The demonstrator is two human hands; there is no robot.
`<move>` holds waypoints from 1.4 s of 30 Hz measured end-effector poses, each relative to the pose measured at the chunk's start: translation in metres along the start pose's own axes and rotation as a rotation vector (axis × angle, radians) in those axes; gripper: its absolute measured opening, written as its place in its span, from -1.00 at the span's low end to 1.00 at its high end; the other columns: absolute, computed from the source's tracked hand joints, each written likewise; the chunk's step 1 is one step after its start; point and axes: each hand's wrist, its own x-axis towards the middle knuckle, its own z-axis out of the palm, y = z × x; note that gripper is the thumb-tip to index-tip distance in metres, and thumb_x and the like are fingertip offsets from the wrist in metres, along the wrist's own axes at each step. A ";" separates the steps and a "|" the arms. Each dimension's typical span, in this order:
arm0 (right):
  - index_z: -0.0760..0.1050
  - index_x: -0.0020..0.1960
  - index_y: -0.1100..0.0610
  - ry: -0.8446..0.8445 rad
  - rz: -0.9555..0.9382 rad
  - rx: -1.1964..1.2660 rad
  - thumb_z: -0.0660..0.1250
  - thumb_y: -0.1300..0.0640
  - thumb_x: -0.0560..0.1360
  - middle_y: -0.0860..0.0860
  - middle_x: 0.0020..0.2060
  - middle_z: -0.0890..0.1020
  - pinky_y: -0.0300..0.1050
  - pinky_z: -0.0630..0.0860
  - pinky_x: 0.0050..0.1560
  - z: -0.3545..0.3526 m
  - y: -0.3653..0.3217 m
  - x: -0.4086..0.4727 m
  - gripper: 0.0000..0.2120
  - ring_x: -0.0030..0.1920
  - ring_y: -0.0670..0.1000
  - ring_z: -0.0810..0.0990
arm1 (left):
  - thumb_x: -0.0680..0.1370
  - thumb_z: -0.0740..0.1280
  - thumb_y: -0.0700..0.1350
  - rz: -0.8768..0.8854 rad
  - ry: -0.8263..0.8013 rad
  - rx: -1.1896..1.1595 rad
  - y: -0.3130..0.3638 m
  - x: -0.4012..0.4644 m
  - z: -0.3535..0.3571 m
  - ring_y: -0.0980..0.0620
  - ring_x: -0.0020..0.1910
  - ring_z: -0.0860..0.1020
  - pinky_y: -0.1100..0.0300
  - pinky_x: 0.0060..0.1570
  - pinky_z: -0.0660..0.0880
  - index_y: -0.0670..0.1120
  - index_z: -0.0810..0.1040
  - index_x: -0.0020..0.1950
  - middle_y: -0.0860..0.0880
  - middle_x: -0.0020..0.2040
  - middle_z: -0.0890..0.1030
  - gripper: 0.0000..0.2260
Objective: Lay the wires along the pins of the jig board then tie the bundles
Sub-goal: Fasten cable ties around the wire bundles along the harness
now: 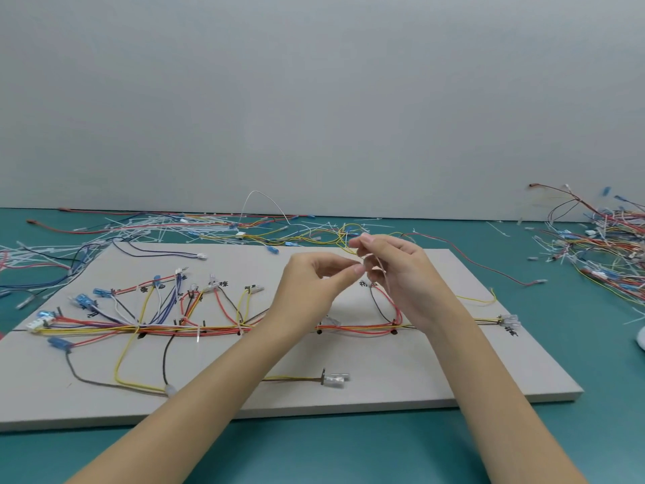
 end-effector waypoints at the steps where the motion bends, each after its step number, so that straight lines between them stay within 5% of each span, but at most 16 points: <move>1: 0.70 -0.12 0.05 0.019 0.024 0.011 0.35 -0.01 0.48 -0.09 -0.23 0.59 -0.13 0.31 -0.15 0.001 0.000 0.000 -0.81 -0.28 -0.08 0.42 | 0.51 0.43 -0.20 -0.021 -0.030 -0.036 0.000 0.000 0.004 0.19 -0.13 0.66 0.40 -0.08 0.52 -0.02 0.70 -0.12 0.07 -0.18 0.72 -0.91; 5: 0.68 -0.11 0.00 0.064 0.088 0.107 0.29 -0.05 0.52 -0.19 -0.26 0.60 -0.12 0.39 -0.05 0.000 0.001 0.001 -0.78 -0.15 -0.09 0.46 | 0.50 0.43 -0.24 -0.087 -0.082 -0.130 0.002 0.007 0.010 0.17 -0.17 0.66 0.42 -0.14 0.50 -0.19 0.68 -0.02 -0.01 -0.16 0.71 -0.91; 10: 0.63 -0.14 0.05 0.021 0.197 0.432 0.24 0.01 0.58 -0.08 -0.21 0.58 -0.20 0.39 -0.26 0.005 0.000 0.001 -0.76 -0.25 -0.07 0.51 | 0.53 0.40 -0.14 -0.181 -0.142 -0.153 0.000 0.010 0.019 0.16 -0.22 0.60 0.29 -0.13 0.51 -0.07 0.67 -0.07 0.02 -0.20 0.69 -0.95; 17: 0.56 -0.06 0.08 0.017 0.196 0.443 0.19 0.03 0.61 -0.09 -0.23 0.57 -0.24 0.44 -0.30 0.008 0.009 0.003 -0.78 -0.27 -0.11 0.52 | 0.53 0.41 -0.17 -0.264 -0.035 -0.255 -0.007 0.010 0.024 0.19 -0.32 0.62 0.35 -0.21 0.55 -0.07 0.67 -0.11 0.08 -0.35 0.66 -0.95; 20: 0.60 -0.07 0.14 0.104 0.084 0.243 0.21 0.08 0.61 -0.06 -0.27 0.59 -0.26 0.46 -0.27 0.006 0.011 0.004 -0.76 -0.24 -0.12 0.55 | 0.53 0.41 -0.19 -0.266 -0.033 -0.234 -0.007 0.011 0.024 0.18 -0.34 0.60 0.34 -0.24 0.55 -0.11 0.66 -0.15 0.03 -0.34 0.65 -0.93; 23: 0.63 -0.17 0.15 0.225 -0.130 -0.238 0.27 0.15 0.60 0.05 -0.29 0.60 -0.29 0.41 -0.37 -0.001 0.009 0.004 -0.76 -0.40 -0.12 0.49 | 0.51 0.42 -0.19 -0.241 -0.032 -0.165 -0.007 0.014 0.021 0.16 -0.36 0.57 0.36 -0.27 0.53 -0.14 0.65 -0.19 0.00 -0.35 0.64 -0.91; 25: 0.64 -0.21 0.19 0.266 -0.194 -0.342 0.30 0.19 0.58 0.07 -0.35 0.60 -0.29 0.39 -0.43 -0.005 0.009 0.004 -0.77 -0.47 -0.13 0.47 | 0.49 0.43 -0.22 -0.215 -0.024 -0.131 -0.007 0.014 0.019 0.16 -0.38 0.55 0.36 -0.29 0.51 -0.13 0.65 -0.24 0.01 -0.37 0.64 -0.89; 35: 0.62 -0.22 0.32 0.253 -0.028 -0.239 0.40 0.28 0.49 0.07 -0.40 0.63 -0.25 0.34 -0.59 -0.025 0.004 0.003 -0.86 -0.50 -0.03 0.53 | 0.46 0.44 -0.23 -0.101 -0.056 0.080 -0.018 0.014 0.019 0.11 -0.34 0.56 0.22 -0.22 0.49 -0.17 0.69 -0.19 -0.02 -0.31 0.67 -0.95; 39: 0.60 -0.20 0.28 0.371 -0.066 -0.230 0.36 0.32 0.51 0.11 -0.40 0.61 -0.24 0.48 -0.53 -0.047 0.001 0.005 -0.88 -0.46 -0.04 0.60 | 0.46 0.47 0.01 0.114 -0.206 0.514 -0.025 0.009 0.014 0.17 -0.23 0.56 0.17 -0.14 0.52 0.00 0.71 -0.14 0.14 -0.26 0.63 -0.90; 42: 0.59 -0.20 0.24 0.416 -0.076 -0.284 0.34 0.34 0.52 0.14 -0.38 0.60 -0.26 0.48 -0.54 -0.060 0.004 0.006 -0.86 -0.47 -0.07 0.60 | 0.38 0.50 0.17 0.064 -0.393 0.660 -0.026 0.005 0.009 0.18 -0.15 0.52 0.14 -0.11 0.50 0.06 0.71 -0.06 0.16 -0.17 0.57 -0.75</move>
